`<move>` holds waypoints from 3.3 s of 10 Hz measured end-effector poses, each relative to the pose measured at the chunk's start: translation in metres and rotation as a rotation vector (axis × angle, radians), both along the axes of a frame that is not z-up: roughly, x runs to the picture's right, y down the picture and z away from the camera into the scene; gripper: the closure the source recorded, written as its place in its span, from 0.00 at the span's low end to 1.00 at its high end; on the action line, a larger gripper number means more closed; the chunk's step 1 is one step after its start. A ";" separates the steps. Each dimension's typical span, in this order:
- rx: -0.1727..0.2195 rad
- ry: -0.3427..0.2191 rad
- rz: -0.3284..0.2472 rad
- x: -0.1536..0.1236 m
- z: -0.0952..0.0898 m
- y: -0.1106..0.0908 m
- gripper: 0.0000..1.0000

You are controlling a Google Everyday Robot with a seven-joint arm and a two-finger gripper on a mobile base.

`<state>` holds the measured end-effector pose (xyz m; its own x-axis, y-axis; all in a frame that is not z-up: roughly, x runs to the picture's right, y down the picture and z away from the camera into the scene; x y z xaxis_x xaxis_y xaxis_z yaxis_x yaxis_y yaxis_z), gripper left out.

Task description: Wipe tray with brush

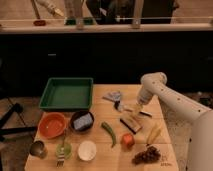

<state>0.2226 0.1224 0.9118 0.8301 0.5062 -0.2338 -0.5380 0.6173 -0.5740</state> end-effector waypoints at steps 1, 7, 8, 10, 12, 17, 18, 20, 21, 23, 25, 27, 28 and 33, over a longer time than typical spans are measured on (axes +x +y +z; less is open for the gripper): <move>-0.004 0.001 -0.004 0.003 0.002 0.001 0.20; -0.042 -0.011 -0.039 0.010 0.018 0.012 0.22; -0.047 -0.015 -0.045 0.011 0.019 0.014 0.29; -0.042 -0.032 -0.064 0.010 0.020 0.016 0.49; -0.038 -0.037 -0.059 0.011 0.018 0.016 0.69; -0.043 -0.041 -0.060 0.011 0.017 0.017 1.00; -0.043 -0.041 -0.061 0.010 0.016 0.017 1.00; -0.014 -0.046 -0.053 0.007 0.011 0.011 1.00; 0.011 -0.048 -0.049 0.006 0.005 0.004 1.00; 0.077 -0.062 -0.053 -0.006 -0.014 -0.017 1.00; 0.132 -0.074 -0.062 -0.017 -0.030 -0.034 1.00; 0.186 -0.088 -0.067 -0.026 -0.042 -0.049 1.00; 0.204 -0.093 -0.068 -0.028 -0.045 -0.053 1.00; 0.340 -0.132 -0.050 -0.040 -0.080 -0.095 1.00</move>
